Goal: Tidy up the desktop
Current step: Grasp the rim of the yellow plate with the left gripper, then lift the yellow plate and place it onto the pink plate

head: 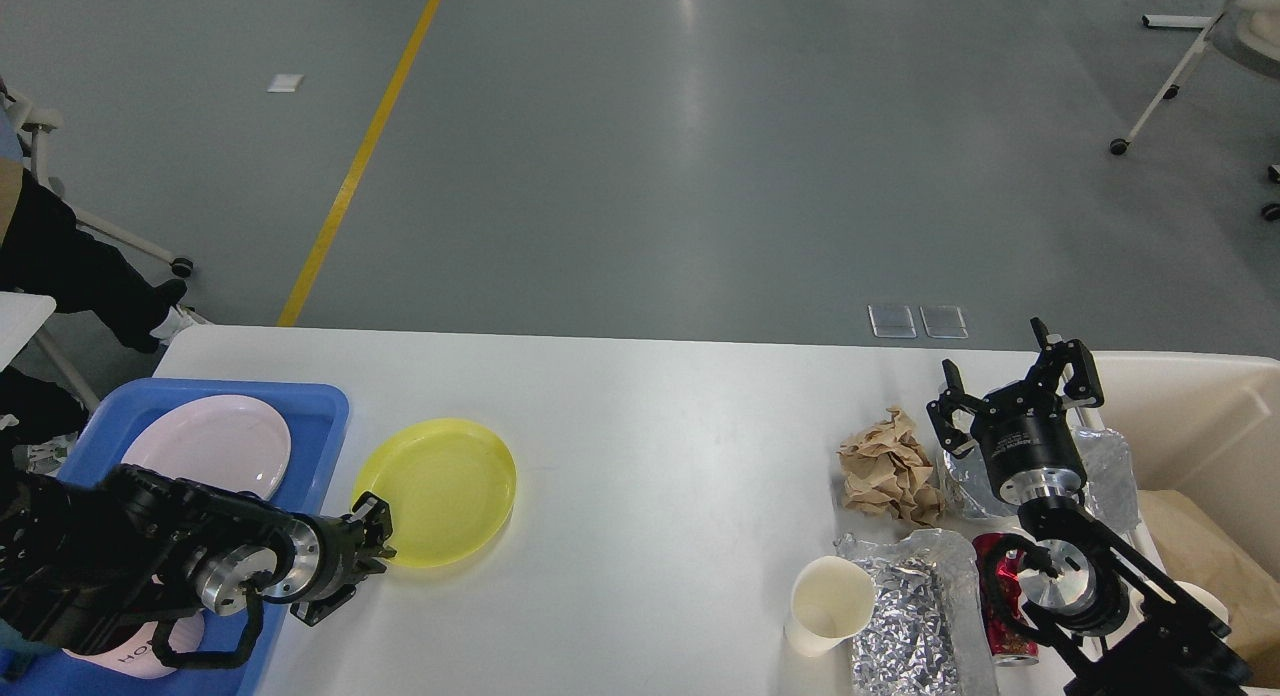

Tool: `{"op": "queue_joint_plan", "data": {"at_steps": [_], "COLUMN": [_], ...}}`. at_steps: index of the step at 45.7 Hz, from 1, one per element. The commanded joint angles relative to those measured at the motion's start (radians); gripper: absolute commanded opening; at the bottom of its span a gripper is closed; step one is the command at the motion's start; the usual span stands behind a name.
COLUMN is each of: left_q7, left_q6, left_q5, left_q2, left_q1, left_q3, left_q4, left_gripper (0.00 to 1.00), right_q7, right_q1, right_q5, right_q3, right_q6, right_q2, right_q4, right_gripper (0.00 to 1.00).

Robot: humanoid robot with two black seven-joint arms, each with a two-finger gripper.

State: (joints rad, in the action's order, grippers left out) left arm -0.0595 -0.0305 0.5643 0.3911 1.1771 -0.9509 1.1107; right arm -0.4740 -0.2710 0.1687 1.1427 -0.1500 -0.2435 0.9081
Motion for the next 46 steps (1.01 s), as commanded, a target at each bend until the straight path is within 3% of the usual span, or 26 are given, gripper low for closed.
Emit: {"op": "queue_joint_plan", "data": {"at_steps": [1,5,22,27,34,43,46], "left_q7": [0.000,0.000,-0.006,0.000,0.024,0.041,0.064], "left_q6": [0.006,0.023,0.032,0.083,0.187,0.285,0.294], "left_q5": [0.000,0.000,-0.004,-0.009,-0.010,-0.012,-0.014], "left_q2": [0.002,0.003,0.002,0.012,0.072,0.137,0.129], "left_q1": [0.004,0.006,0.007,0.029,0.128,0.350,0.449], "left_q3": [0.000,0.000,0.000,-0.006,-0.066,-0.199,-0.270], "left_q4": [-0.002,-0.002,0.000,0.011,0.058,0.188,0.238], "left_gripper": [0.07,0.00,0.00,0.00,0.00,0.00,0.00], "right_q7": [0.000,0.000,0.000,0.000,0.000,0.000,0.000], "right_q1": [0.000,-0.001,-0.001,-0.001,-0.001,-0.001,0.001], "right_q5": [0.000,0.000,0.000,0.000,0.000,0.000,0.000], "right_q3": [-0.001,0.000,0.000,0.000,0.000,0.000,0.000], "right_q6": [0.000,0.000,0.000,0.000,0.000,0.000,0.000], "right_q2": [0.000,0.000,0.001,0.001,0.000,0.000,0.001], "right_q4": [0.000,0.000,0.000,0.000,0.000,0.000,0.000], "right_gripper": [1.00,1.00,1.00,1.00,1.00,1.00,1.00]}}
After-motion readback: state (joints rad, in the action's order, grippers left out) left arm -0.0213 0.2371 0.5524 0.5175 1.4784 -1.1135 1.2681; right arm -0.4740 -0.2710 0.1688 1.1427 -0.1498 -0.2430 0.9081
